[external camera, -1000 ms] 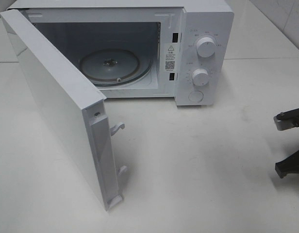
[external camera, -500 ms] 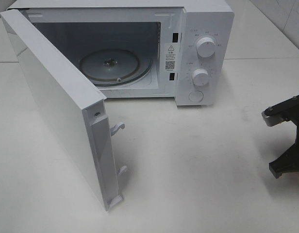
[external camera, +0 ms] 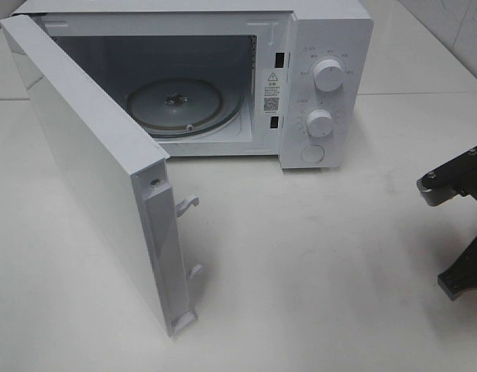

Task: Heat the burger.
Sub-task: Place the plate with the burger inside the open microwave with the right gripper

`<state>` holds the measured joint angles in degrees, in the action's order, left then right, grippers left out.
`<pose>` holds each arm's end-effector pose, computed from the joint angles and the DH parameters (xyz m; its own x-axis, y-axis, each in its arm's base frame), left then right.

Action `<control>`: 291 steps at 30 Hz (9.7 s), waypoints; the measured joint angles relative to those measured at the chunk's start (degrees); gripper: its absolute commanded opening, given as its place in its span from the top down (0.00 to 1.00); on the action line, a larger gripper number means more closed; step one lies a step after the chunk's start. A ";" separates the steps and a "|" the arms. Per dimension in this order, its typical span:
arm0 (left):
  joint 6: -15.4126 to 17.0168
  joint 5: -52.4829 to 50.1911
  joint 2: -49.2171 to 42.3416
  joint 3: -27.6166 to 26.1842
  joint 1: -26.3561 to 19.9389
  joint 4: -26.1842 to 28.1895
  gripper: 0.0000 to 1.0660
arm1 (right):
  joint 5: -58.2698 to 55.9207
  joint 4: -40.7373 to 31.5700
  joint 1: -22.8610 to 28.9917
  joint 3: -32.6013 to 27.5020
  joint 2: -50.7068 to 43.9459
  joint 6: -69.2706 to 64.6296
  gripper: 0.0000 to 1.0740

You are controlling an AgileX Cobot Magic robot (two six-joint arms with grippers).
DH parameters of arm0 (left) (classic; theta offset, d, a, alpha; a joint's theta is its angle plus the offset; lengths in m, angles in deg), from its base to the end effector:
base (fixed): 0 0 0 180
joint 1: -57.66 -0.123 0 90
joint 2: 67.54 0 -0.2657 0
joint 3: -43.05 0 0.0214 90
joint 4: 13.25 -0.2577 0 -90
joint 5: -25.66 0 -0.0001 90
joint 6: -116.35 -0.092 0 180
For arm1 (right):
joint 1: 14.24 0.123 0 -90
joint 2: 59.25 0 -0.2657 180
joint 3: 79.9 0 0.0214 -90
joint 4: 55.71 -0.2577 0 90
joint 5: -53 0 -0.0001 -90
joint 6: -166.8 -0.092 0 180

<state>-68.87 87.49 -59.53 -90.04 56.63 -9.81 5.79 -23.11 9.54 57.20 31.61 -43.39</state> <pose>0.0176 -0.0046 0.2843 -0.4466 0.0546 -0.8930 0.0574 0.9978 0.0323 0.2074 0.0516 0.1416 -0.9471 -0.3001 -0.1142 -0.2365 0.8926 -0.3837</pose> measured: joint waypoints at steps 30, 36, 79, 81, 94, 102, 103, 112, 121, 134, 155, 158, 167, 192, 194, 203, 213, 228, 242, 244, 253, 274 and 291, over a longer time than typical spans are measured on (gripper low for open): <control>0.00 0.00 0.00 0.00 0.00 0.00 0.08 | -10.83 -0.06 27.04 -2.81 -10.71 2.98 1.00; 0.00 0.00 0.00 0.00 0.00 0.00 0.08 | -12.38 -0.06 33.92 -2.81 -10.71 3.44 1.00; 0.00 0.00 0.00 0.00 0.00 0.00 0.08 | -8.65 6.42 53.57 -2.81 -10.71 18.11 0.99; 0.00 0.00 0.00 0.00 0.00 0.00 0.08 | -7.05 6.42 53.57 -2.81 -10.71 17.93 1.00; 0.00 0.00 0.00 0.00 0.00 0.00 0.08 | 1.15 8.59 44.58 -2.98 -10.71 27.33 1.00; 0.00 0.00 0.00 0.00 0.00 0.00 0.08 | 5.79 9.68 38.16 -2.98 -10.71 35.35 1.00; 0.00 0.00 0.00 0.00 0.00 0.00 0.08 | 6.36 9.97 37.24 -2.98 -10.71 36.61 1.00; 0.00 0.00 0.00 0.00 0.00 0.00 0.08 | 15.36 10.43 29.16 -3.32 -10.66 50.25 1.00; 0.00 0.00 0.00 0.00 0.00 0.00 0.08 | 24.52 5.10 22.35 -3.32 -10.66 68.18 1.00; 0.00 0.00 0.00 0.00 0.00 0.00 0.08 | 26.36 -19.77 11.46 -2.81 -10.60 108.35 1.00; 0.00 0.00 0.00 0.00 0.00 0.00 0.08 | 25.73 -30.94 7.68 0.40 -10.20 125.31 1.00; 0.00 0.00 0.00 0.00 0.00 0.00 0.08 | 25.73 -31.00 8.42 2.29 -8.71 125.31 1.00; 0.00 0.00 0.00 0.00 0.00 0.00 0.08 | 24.98 -31.23 9.57 7.91 -2.01 125.31 1.00; 0.00 0.00 0.00 0.00 0.00 0.00 0.08 | 24.98 -31.46 12.09 22.63 12.09 124.90 1.00; 0.00 0.00 0.00 0.00 0.00 0.00 0.08 | 24.92 -31.46 12.26 23.95 13.18 124.90 1.00; 0.00 0.00 0.00 0.00 0.00 0.00 0.08 | 23.78 -31.51 12.32 30.37 18.68 124.90 0.99; 0.00 0.00 0.00 0.00 0.00 0.00 0.08 | 23.66 -31.46 12.32 35.64 23.49 124.16 1.00; 0.00 0.00 0.00 0.00 0.00 0.00 0.08 | 19.31 -29.62 12.61 48.59 32.95 119.00 1.00; 0.00 0.00 0.00 0.00 0.00 0.00 0.08 | 16.04 -24.64 14.90 61.02 41.25 111.21 1.00; 0.00 0.00 0.00 0.00 0.00 0.00 0.08 | 15.81 -24.47 14.90 61.59 41.65 110.58 1.00; 0.00 0.00 0.00 0.00 0.00 0.00 0.08 | 14.84 -19.65 14.90 67.32 45.61 103.42 1.00; 0.00 0.00 0.00 0.00 0.00 0.00 0.08 | 15.01 -17.99 14.61 78.84 53.69 99.06 0.83; 0.00 0.00 0.00 0.00 0.00 0.00 0.08 | 17.13 -18.79 14.04 79.64 53.51 94.19 0.52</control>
<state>-68.87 87.49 -59.53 -90.04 56.63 -9.81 22.92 -41.90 23.58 136.84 85.12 50.80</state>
